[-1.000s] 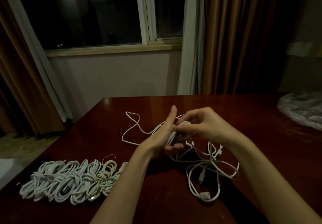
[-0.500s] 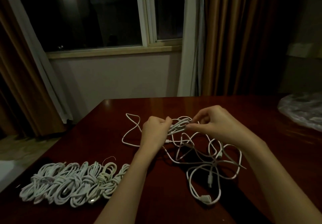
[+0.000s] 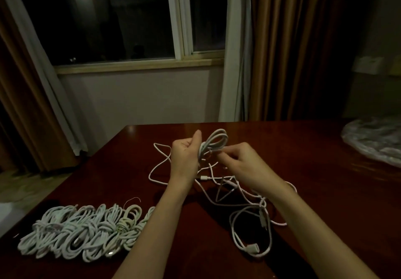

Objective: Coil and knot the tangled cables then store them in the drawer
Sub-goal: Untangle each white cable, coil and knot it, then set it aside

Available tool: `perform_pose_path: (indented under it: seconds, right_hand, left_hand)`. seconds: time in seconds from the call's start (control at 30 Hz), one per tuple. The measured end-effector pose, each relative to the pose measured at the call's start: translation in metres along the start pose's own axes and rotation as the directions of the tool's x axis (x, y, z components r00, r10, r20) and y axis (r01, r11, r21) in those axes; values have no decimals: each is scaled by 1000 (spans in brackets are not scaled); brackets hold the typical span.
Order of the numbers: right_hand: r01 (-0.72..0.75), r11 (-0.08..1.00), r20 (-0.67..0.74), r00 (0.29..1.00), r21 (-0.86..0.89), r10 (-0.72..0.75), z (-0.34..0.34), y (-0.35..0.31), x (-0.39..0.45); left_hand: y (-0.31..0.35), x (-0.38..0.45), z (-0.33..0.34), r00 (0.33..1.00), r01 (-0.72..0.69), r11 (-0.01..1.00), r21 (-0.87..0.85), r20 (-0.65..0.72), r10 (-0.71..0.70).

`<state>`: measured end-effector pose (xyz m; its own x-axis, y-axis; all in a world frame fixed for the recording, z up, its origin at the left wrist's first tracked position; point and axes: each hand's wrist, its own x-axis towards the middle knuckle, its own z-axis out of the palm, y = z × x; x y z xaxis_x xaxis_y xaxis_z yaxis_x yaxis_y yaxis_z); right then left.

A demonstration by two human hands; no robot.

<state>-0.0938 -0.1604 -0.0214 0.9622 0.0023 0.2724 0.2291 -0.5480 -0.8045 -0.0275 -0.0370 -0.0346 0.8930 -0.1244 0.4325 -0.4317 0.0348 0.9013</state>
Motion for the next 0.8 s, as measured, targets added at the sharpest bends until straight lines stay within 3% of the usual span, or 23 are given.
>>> perform_pose_path:
  seconds: [0.07, 0.13, 0.23, 0.3, 0.37, 0.5, 0.6, 0.8]
  right_hand:
    - [55, 980, 71, 997, -192, -42, 9, -5, 0]
    - [125, 922, 136, 988, -366, -80, 11, -8, 0]
    - [181, 817, 177, 979, -547, -98, 4, -15, -3]
    - [201, 808, 130, 979, -555, -154, -7, -22, -6]
    - [225, 856, 25, 970, -466, -241, -18, -25, -6]
    - [192, 980, -86, 979, 49, -187, -28, -11, 0]
    - [128, 965, -37, 992, 227, -123, -25, 2, 5]
    - [-71, 896, 106, 994, 439, 27, -12, 12, 5]
  left_hand:
    - [-5, 2, -2, 994, -45, 991, 129, -93, 58]
    - [-10, 0, -4, 984, -116, 953, 281, -97, 149]
    - [-19, 0, -9, 970, -205, 846, 493, -15, 244]
    - [-21, 0, -9, 964, -258, 794, 550, 100, 245]
    - [-21, 0, -9, 954, -295, 819, 491, 206, 219]
    - [-16, 0, -4, 948, -228, 941, 252, 277, 156]
    - [-13, -3, -3, 960, -119, 991, 61, 263, 99]
    - [-12, -6, 1, 953, 85, 992, -98, 299, -52]
